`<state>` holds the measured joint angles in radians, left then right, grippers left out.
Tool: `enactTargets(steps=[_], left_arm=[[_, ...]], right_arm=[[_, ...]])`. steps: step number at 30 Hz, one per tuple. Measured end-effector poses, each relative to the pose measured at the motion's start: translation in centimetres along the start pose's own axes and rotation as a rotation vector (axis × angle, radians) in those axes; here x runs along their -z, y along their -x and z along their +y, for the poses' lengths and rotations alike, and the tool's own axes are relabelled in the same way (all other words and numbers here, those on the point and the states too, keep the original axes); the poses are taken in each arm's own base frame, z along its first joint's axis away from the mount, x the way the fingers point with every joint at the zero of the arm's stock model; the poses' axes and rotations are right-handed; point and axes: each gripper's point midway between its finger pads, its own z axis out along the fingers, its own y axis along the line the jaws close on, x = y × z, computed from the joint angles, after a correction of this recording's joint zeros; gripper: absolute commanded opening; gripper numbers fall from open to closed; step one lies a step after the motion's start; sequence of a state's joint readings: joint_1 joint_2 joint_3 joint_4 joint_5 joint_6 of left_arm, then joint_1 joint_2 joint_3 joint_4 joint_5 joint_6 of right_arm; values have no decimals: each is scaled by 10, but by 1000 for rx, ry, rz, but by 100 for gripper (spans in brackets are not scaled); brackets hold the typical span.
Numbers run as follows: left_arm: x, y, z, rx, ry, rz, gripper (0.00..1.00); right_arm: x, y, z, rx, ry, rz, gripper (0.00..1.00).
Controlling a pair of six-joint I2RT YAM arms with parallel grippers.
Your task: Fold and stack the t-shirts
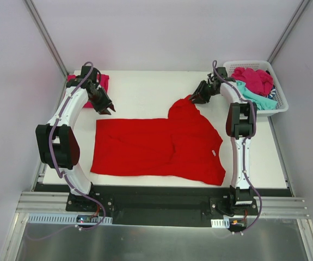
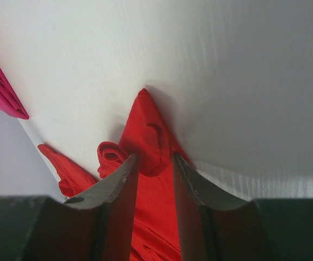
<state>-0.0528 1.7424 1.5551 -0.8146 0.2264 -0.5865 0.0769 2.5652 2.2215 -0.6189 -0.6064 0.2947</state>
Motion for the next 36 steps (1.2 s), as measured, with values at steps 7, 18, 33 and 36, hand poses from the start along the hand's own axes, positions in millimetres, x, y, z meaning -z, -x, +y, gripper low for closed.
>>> enactTargets(steps=[7, 18, 33, 36], left_arm=[[0, 0, 0, 0, 0, 0, 28], [0, 0, 0, 0, 0, 0, 28], [0, 0, 0, 0, 0, 0, 28], [0, 0, 0, 0, 0, 0, 28]], right_arm=[[1, 1, 2, 4, 6, -3, 34], [-2, -2, 6, 8, 7, 3, 33], [-11, -14, 10, 9, 18, 28, 33], [-9, -17, 10, 6, 15, 31, 33]])
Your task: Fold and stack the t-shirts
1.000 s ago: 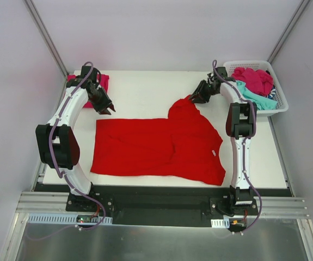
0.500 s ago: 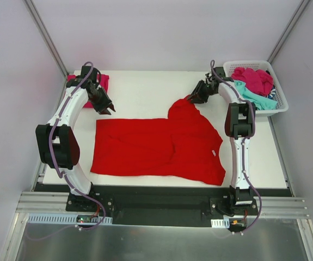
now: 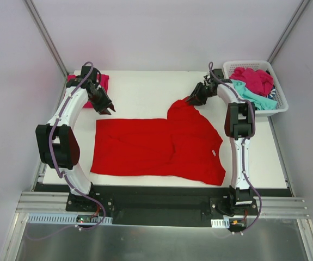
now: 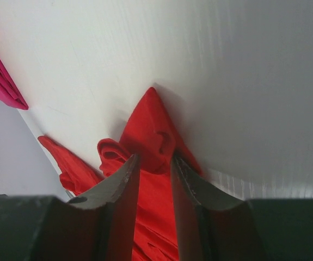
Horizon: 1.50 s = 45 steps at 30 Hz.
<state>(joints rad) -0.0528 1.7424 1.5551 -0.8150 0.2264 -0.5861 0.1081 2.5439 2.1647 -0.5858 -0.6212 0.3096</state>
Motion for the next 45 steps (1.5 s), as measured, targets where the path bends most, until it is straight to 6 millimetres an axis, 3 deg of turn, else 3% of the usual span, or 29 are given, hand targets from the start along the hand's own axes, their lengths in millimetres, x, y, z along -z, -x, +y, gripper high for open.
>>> enactTargets(steps=[10, 17, 25, 34, 40, 45], left_arm=[[0, 0, 0, -1, 0, 0, 28], [0, 0, 0, 0, 1, 1, 28], [0, -2, -1, -5, 0, 4, 28], [0, -3, -1, -5, 3, 9, 28], [0, -6, -2, -10, 5, 15, 28], [0, -6, -2, -10, 5, 16, 28]], right_arm=[[6, -6, -1, 16, -25, -1, 33], [18, 1, 0, 124, -86, -27, 32], [26, -6, -14, 245, -196, -6, 31], [25, -9, 6, 293, -172, -4, 31], [13, -19, 19, 155, -97, -26, 33], [19, -23, 32, 41, -102, -76, 34]])
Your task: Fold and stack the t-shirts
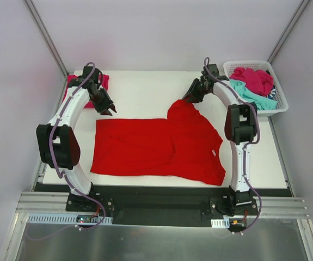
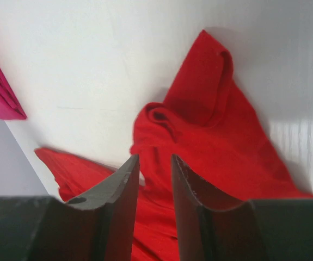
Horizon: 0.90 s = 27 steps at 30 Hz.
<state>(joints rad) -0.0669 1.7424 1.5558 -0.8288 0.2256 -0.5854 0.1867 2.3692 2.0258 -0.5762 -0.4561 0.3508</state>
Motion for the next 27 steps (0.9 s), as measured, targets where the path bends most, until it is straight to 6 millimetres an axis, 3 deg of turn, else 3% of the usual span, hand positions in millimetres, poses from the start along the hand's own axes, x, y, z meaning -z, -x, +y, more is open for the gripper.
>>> enactTargets(steps=[7, 12, 19, 27], left_arm=[[0, 0, 0, 1, 1, 1, 28], [0, 0, 0, 1, 1, 1, 28], [0, 0, 0, 1, 1, 2, 28], [0, 0, 0, 0, 1, 2, 28]], right_arm=[[56, 35, 38, -97, -8, -225, 32], [84, 61, 42, -212, -28, -364, 34], [77, 64, 26, -212, -134, -352, 34], [59, 32, -2, -12, -297, -204, 35]])
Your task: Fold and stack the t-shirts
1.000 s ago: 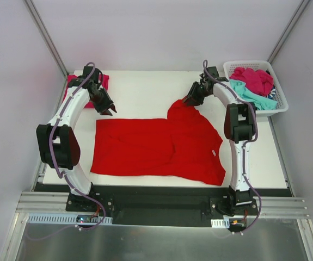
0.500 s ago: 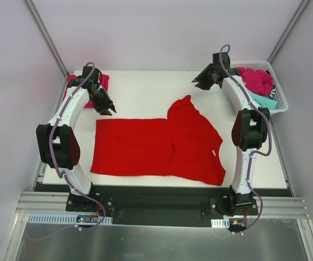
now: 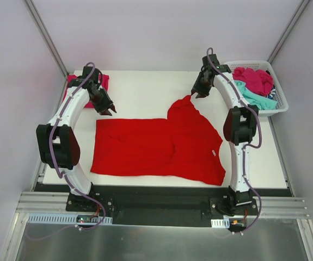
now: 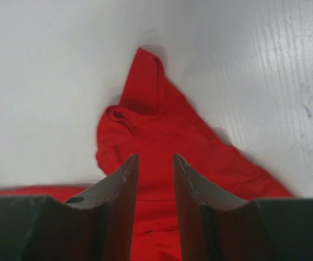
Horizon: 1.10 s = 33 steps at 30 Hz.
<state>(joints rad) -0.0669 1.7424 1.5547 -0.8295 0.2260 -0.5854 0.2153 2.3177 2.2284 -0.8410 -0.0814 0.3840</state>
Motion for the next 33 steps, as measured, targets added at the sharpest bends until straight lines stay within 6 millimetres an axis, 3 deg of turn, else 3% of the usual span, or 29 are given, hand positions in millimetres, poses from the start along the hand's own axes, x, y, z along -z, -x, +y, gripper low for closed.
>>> enactTargets(steps=[6, 14, 20, 26, 29, 33], left_arm=[[-4, -8, -2, -13, 3, 18, 28], [-7, -13, -8, -31, -1, 26, 28], [-12, -15, -8, -35, 3, 37, 28], [-14, -16, -9, -38, 6, 42, 28], [-14, -17, -9, -39, 6, 43, 28], [-14, -17, -9, -39, 6, 43, 28]], right_arm=[[3, -19, -27, 266, -124, 68, 37], [15, -13, -51, 645, -288, 60, 37], [12, -22, -28, 912, -331, 36, 37], [-13, -46, 9, 1052, -265, 35, 37], [-25, -51, 12, 1080, -257, 43, 37], [-36, -46, 2, 1075, -264, 59, 37]])
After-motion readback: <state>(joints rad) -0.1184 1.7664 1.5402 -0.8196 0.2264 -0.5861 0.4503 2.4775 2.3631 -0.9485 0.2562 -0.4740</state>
